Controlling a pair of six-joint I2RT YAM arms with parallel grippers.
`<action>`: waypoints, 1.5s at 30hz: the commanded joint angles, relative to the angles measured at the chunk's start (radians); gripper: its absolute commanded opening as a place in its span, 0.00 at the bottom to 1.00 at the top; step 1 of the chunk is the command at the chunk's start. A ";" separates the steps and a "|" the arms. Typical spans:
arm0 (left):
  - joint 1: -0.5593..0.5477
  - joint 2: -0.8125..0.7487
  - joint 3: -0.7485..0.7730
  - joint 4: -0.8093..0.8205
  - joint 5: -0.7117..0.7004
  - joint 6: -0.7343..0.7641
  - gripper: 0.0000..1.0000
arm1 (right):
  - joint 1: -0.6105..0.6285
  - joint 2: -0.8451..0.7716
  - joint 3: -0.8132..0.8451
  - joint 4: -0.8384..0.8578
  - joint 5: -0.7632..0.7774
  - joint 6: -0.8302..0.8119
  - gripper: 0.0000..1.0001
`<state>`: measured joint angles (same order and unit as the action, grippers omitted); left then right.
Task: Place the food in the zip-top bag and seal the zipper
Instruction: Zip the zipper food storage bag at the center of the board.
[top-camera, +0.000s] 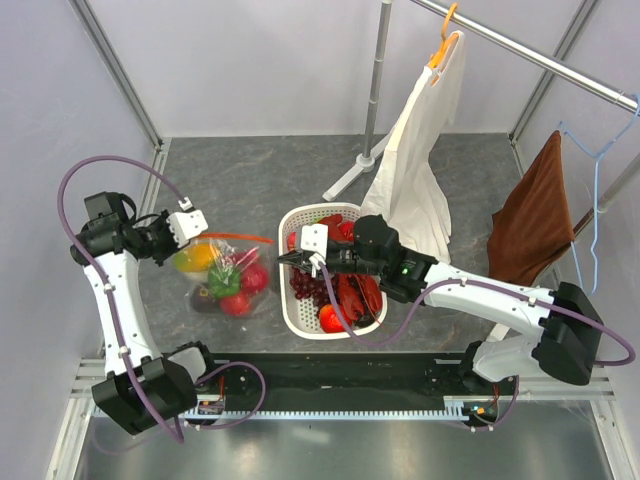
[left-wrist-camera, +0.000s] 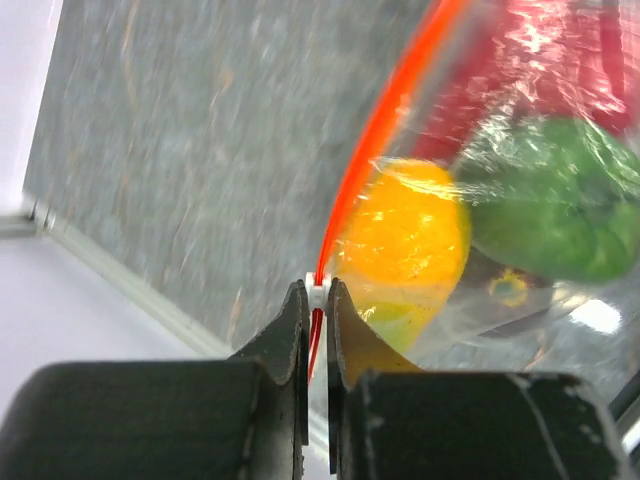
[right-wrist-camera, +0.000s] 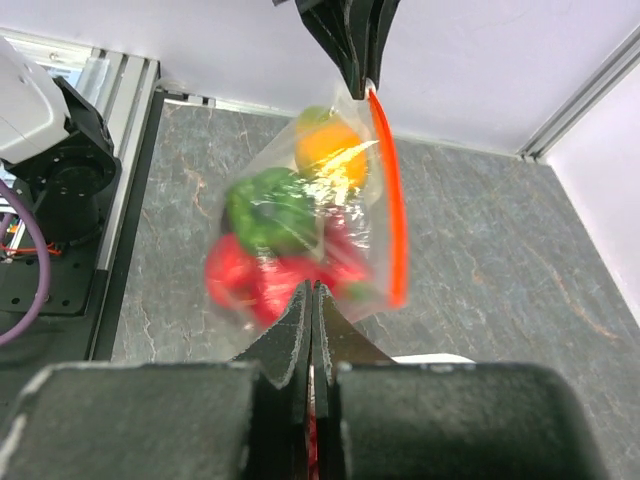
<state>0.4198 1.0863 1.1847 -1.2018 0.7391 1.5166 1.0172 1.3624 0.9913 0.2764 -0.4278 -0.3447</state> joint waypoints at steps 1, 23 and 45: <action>0.045 0.007 0.004 0.099 -0.090 0.060 0.02 | 0.003 -0.055 -0.011 0.026 -0.002 -0.010 0.00; 0.070 -0.207 0.018 -0.172 0.299 0.225 0.02 | 0.006 0.227 0.360 -0.109 -0.186 -0.088 0.73; 0.070 -0.193 0.013 -0.206 0.293 0.186 0.02 | 0.080 0.412 0.483 -0.146 0.142 0.127 0.33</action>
<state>0.4870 0.8913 1.1801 -1.3552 0.9722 1.6951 1.1011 1.7706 1.4261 0.1394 -0.3855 -0.2218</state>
